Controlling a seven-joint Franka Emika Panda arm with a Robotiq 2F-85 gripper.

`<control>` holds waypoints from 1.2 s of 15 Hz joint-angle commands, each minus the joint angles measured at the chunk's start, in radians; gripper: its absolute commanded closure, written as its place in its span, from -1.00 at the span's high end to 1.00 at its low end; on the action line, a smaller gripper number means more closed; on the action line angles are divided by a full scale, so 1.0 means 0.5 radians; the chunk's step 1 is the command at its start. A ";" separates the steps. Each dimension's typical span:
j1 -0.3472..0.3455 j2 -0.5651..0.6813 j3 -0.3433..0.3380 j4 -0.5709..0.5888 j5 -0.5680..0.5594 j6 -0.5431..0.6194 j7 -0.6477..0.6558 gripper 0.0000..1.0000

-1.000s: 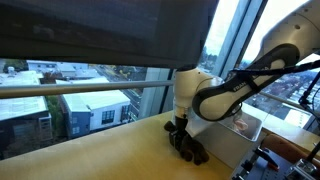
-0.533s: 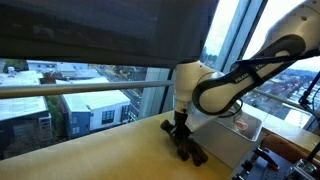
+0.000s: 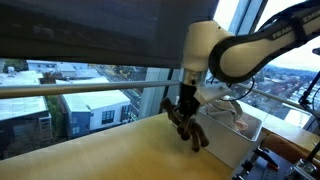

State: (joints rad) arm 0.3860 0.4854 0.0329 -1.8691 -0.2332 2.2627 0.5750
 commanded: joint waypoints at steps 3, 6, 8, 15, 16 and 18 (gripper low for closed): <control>-0.144 -0.562 -0.060 -0.206 -0.091 -0.160 0.009 -0.91; -0.316 -0.749 -0.079 -0.246 -0.109 -0.204 -0.029 -0.91; -0.430 -0.798 -0.087 -0.259 -0.121 -0.186 -0.045 -0.91; -0.651 -0.581 -0.105 -0.314 -0.045 0.004 -0.093 -0.91; -0.668 -0.510 -0.114 -0.316 -0.024 0.056 -0.106 -0.91; -0.696 -0.341 -0.131 -0.312 0.045 0.176 -0.137 -0.91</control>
State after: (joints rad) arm 0.0542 0.2100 -0.0173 -2.0396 -0.2626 2.2746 0.5440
